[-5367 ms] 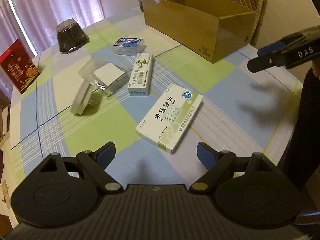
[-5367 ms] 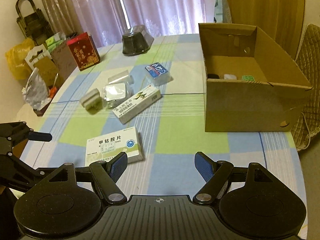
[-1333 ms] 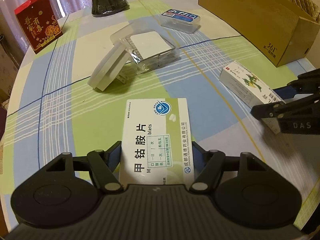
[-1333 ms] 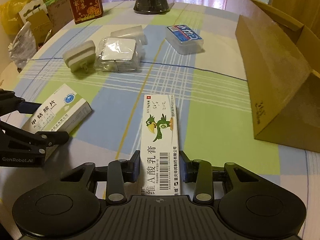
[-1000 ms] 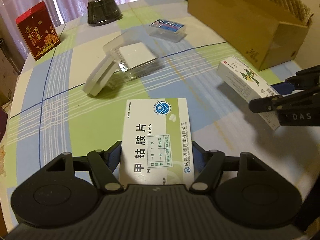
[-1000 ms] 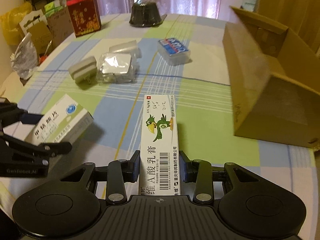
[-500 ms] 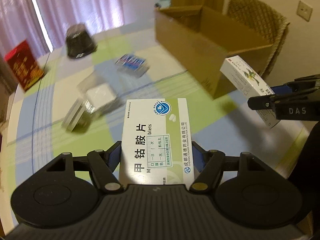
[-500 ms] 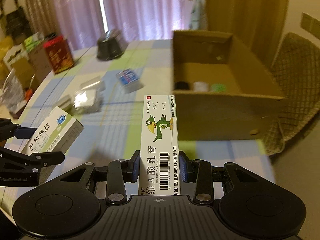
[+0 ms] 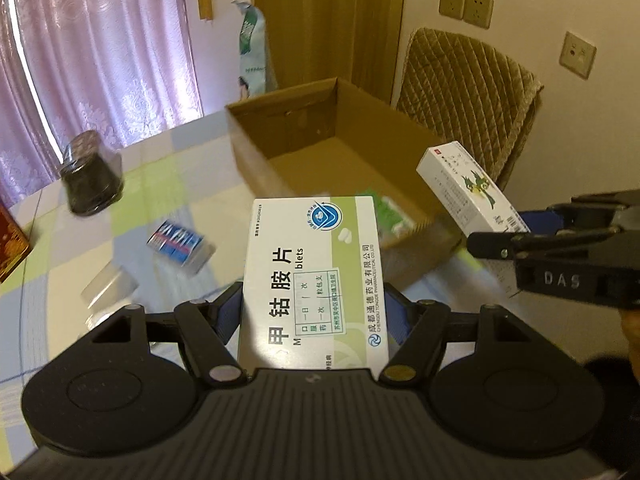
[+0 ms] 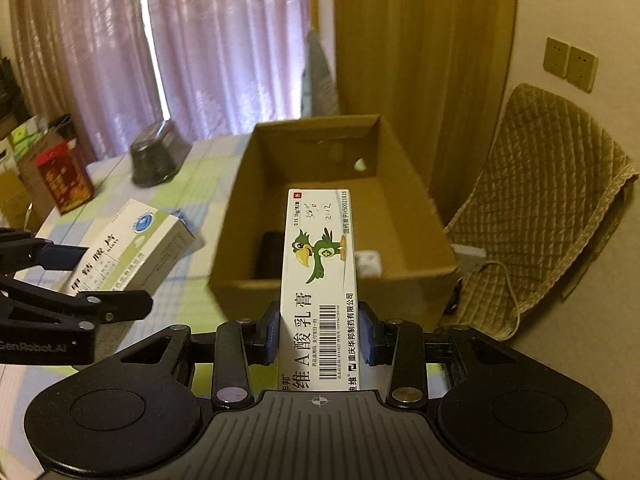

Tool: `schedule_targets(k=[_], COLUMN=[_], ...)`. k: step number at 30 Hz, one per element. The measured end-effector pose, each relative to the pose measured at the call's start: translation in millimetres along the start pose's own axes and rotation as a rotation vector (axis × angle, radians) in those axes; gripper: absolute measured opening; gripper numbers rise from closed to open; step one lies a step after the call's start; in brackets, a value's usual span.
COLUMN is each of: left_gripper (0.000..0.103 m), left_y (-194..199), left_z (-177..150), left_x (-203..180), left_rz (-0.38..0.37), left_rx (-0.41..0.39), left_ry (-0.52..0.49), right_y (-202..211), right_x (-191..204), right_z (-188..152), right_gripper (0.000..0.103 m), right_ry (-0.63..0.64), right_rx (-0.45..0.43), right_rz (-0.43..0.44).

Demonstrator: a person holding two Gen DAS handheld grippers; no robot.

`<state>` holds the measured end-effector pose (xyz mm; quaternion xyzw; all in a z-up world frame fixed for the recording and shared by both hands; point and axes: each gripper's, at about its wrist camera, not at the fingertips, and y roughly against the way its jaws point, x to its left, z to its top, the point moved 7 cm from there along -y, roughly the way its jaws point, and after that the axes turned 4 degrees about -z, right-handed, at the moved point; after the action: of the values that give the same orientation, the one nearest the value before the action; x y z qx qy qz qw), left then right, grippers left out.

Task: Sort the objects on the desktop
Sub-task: 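Carry both medicine boxes over the cardboard box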

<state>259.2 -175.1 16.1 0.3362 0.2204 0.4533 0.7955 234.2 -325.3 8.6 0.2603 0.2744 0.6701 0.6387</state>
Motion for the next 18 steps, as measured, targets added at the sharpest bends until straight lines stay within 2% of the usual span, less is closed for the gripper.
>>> schedule_targets(k=[8,18], left_gripper=[0.067,0.067], left_y=[-41.6,-82.9], left_z=[44.7,73.9], left_x=[-17.0,-26.7], left_rz=[-0.025,-0.043], left_rx=[-0.013,-0.008], left_ry=[0.011,-0.004], right_y=[-21.3,-54.5], right_x=[-35.8,-55.7], right_z=[41.4,57.9], right_gripper=[0.037,0.037], right_ry=[-0.034,-0.047], right_rx=[-0.027,-0.01], right_rz=[-0.018,-0.031])
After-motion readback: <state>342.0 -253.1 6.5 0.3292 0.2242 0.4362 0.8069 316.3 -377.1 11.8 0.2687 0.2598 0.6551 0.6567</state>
